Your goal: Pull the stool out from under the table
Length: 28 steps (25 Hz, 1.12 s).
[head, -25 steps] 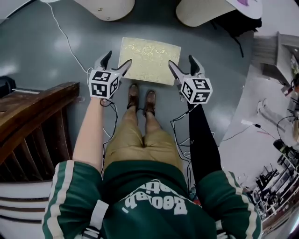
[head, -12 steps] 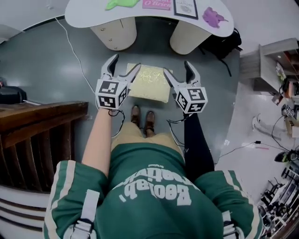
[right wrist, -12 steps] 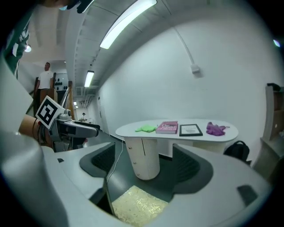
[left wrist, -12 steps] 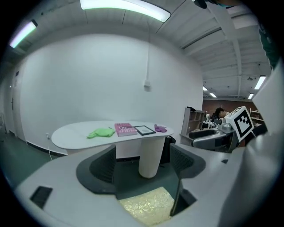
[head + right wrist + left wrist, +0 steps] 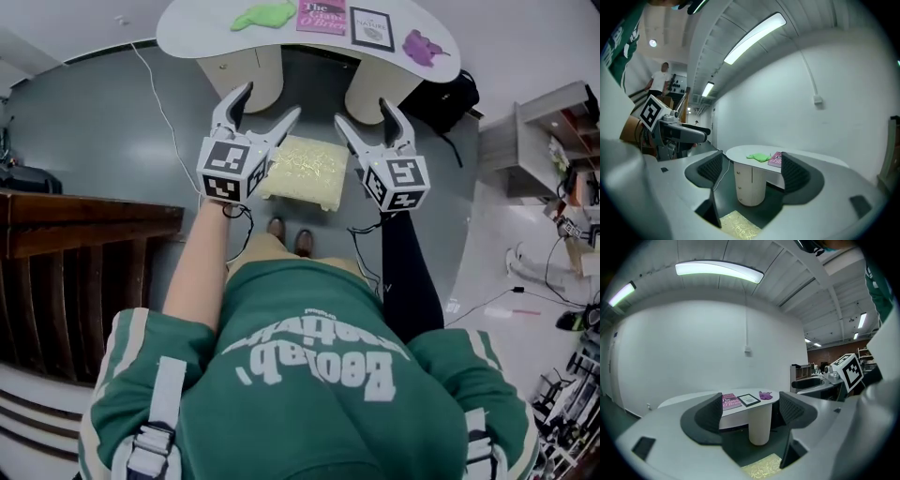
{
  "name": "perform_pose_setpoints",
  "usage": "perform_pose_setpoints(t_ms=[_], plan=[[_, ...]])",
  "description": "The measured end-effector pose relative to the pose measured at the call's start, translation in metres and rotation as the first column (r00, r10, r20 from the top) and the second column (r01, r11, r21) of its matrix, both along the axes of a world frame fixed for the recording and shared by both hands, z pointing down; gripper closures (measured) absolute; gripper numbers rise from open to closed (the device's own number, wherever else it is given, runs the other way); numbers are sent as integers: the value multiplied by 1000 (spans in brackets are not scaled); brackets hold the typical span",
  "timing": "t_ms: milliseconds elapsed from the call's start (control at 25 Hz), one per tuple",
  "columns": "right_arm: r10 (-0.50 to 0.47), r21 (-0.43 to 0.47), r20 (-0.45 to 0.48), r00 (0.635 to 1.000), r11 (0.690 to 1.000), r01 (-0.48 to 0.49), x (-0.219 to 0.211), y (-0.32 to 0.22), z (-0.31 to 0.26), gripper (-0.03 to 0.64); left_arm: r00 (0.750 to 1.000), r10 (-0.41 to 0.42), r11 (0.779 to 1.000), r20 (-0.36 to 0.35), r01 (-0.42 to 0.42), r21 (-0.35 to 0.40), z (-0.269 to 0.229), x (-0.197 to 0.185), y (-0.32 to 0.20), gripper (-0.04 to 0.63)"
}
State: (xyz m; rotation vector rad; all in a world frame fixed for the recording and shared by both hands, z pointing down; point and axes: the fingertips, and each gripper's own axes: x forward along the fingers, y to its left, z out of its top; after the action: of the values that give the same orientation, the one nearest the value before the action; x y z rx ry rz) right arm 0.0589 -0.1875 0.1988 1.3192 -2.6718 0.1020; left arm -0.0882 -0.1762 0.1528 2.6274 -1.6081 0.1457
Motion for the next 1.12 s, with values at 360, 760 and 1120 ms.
perform_pose_setpoints(t_ms=[360,760,1120], plan=[[-40,67,-5,999,997,40,-15,10,-32,215,1000,-11,998,-9,12,63,-26,2,10,184],[-33,108,20,999,994,31,-10,16,-44,288,998,-28,993,55,22,114,-33,0,13,211],[-25,191,-12,1000,981,27,0,29,-59,611,985,-165,966,38,154,206,-49,-18,18,581]])
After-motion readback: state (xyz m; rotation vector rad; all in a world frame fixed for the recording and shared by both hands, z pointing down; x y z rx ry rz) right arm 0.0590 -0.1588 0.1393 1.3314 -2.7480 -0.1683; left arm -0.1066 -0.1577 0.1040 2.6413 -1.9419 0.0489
